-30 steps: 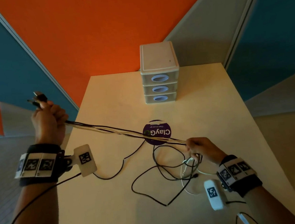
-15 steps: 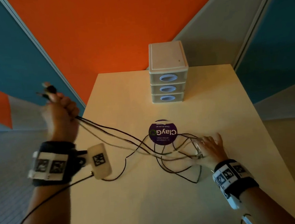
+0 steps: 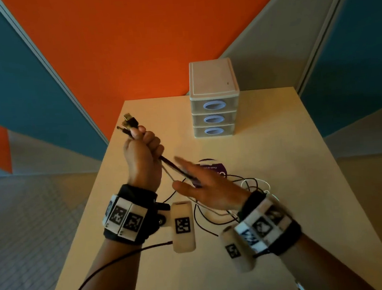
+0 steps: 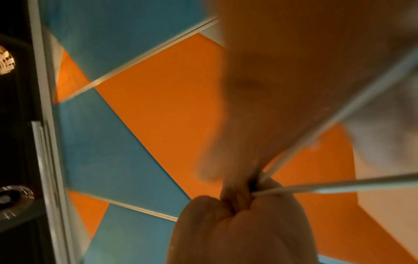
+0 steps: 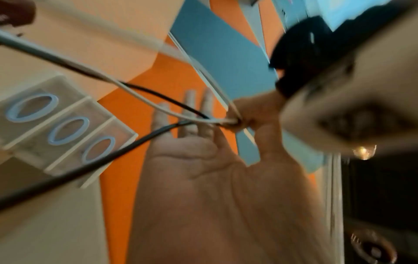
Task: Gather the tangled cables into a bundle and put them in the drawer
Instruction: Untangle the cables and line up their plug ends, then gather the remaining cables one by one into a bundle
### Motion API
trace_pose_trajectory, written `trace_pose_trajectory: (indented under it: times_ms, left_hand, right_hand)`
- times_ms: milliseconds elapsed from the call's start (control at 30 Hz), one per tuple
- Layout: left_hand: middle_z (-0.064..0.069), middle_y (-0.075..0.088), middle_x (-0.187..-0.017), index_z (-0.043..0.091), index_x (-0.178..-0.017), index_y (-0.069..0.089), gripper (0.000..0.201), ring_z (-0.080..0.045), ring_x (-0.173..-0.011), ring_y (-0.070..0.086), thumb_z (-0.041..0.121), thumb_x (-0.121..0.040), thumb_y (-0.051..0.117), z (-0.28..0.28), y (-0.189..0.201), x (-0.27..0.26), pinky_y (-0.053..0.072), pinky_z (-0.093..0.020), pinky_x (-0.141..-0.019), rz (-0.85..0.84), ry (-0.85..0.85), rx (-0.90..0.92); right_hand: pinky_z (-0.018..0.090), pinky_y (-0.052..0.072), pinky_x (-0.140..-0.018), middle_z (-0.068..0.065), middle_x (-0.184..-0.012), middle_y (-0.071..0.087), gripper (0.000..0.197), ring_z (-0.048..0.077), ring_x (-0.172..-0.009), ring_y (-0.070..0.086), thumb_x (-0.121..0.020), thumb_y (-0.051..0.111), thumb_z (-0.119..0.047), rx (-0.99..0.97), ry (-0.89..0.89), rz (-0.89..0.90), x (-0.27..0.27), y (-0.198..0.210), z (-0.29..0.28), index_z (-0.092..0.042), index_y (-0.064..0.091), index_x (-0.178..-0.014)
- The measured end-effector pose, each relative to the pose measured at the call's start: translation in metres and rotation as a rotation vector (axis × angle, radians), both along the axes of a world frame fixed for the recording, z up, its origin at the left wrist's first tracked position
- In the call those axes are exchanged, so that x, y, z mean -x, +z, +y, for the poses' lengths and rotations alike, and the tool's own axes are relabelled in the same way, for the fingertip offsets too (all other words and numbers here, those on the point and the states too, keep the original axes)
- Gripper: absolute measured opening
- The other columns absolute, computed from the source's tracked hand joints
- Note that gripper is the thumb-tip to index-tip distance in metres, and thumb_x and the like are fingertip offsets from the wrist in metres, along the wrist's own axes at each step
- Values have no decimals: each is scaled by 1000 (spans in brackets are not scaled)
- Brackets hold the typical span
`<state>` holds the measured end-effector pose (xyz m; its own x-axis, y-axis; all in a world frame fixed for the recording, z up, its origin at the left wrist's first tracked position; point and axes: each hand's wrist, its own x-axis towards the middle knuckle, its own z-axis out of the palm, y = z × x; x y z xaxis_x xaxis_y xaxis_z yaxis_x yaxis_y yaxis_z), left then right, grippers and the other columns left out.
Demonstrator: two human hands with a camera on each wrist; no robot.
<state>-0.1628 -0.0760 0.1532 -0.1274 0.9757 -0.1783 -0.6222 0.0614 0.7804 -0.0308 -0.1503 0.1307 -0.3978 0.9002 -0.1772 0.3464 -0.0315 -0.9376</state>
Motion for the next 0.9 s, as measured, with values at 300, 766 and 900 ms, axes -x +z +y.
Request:
trace_pose_trajectory:
  times_ms: [300,766,900]
  left_hand:
    - [5,35,-36,15,-65,32,35,-8,-25,27,2,-96,22,13,-37,34,28,-16,-29,-401,85,293]
    - [-1,5,-162,20,-151,15,68,-17,-148,1,49,-94,40,-32,-65,45,2,-38,-119,1257,-97,-51]
    - [9,3,-160,30,-142,35,62,-11,-148,-13,49,-84,26,-37,-53,29,-14,-32,-116,1418,-323,-595]
  right_hand:
    - [16,31,-39,-10,-52,40,27,3,-39,33,-97,39,-30,90,-94,176,-9,-22,-9,-22,56,-78]
    - [13,34,-54,-9,-56,46,36,3,-50,41,-97,39,-32,-277,39,-310,-43,20,15,-26,44,-62]
    - [18,32,-58,-7,-62,48,37,9,-61,43,-97,39,-33,-260,41,-303,-47,28,20,-23,44,-62]
